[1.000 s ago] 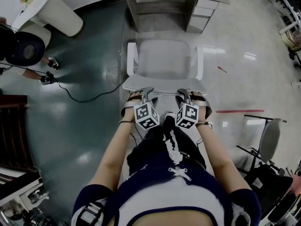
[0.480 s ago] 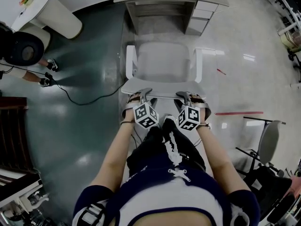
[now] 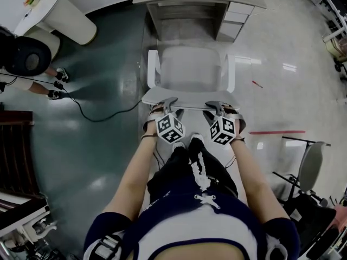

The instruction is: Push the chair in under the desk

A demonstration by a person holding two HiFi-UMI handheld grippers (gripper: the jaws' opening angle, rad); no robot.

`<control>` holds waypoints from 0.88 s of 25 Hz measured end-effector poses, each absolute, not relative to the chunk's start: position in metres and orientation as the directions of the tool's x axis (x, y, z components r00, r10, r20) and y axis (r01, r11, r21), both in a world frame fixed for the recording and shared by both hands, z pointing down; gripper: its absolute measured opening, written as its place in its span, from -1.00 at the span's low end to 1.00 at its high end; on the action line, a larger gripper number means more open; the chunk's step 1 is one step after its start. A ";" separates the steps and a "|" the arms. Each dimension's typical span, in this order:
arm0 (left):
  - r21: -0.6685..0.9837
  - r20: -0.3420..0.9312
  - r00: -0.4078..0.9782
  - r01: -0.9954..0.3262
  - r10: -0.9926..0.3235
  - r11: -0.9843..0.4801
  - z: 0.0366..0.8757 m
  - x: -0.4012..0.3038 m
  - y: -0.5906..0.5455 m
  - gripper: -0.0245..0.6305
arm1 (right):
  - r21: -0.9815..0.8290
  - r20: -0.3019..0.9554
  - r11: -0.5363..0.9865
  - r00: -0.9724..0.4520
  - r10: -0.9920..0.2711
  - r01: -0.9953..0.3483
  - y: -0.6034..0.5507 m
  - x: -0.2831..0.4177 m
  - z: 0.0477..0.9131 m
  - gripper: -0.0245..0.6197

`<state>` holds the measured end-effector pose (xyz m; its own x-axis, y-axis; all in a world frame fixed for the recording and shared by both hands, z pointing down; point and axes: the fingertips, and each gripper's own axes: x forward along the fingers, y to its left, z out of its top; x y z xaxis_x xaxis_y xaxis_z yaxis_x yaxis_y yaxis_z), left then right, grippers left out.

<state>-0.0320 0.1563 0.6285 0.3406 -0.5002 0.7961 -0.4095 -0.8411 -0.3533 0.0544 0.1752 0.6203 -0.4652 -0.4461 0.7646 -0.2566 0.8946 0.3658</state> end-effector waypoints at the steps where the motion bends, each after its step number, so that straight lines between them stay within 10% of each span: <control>1: -0.350 0.797 0.341 -0.411 -0.498 -0.842 0.629 -0.031 0.153 -0.31 | 0.361 0.766 0.897 -0.467 -0.442 -0.255 0.171 0.055 0.621 -0.61; 22: -0.306 0.808 0.337 -0.460 -0.483 -0.833 0.627 -0.020 0.096 -0.28 | 0.395 0.749 0.895 -0.493 -0.444 -0.207 0.113 0.066 0.619 -0.61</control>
<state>-0.0200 0.0959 0.6274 0.3372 -0.4826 0.8084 -0.4604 -0.8335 -0.3056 0.0660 0.1130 0.6187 -0.4925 -0.4438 0.7486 -0.2071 0.8952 0.3945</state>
